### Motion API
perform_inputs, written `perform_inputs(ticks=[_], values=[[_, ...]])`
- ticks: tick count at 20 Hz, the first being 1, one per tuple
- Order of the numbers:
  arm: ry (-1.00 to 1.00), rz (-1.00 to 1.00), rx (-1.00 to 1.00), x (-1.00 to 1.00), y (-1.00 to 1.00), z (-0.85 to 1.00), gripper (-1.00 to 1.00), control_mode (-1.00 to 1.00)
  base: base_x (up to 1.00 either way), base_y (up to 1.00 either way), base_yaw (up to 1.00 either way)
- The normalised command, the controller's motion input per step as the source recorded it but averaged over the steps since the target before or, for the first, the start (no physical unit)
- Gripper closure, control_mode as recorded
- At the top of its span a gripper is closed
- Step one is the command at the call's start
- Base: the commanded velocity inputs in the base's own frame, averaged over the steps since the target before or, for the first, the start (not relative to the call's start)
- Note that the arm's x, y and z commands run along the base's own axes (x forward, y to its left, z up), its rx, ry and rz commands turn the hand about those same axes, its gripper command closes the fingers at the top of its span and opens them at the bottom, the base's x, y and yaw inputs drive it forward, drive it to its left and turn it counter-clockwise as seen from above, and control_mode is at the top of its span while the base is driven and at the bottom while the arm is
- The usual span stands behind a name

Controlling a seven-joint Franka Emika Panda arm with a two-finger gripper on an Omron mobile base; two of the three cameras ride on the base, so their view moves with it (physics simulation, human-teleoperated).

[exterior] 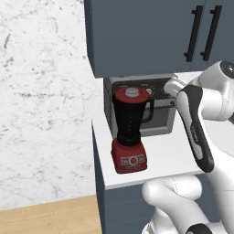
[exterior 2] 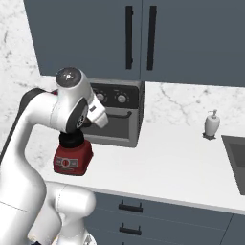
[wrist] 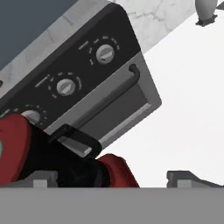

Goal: Close the lid blender by securely placing the lid on top.

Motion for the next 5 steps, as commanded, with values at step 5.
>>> perform_inputs(ticks=[5], values=[[0.00, 0.00, 0.00, 0.00, -0.22, -0.03, -1.00, -1.00, 0.00, 0.00, 0.00]])
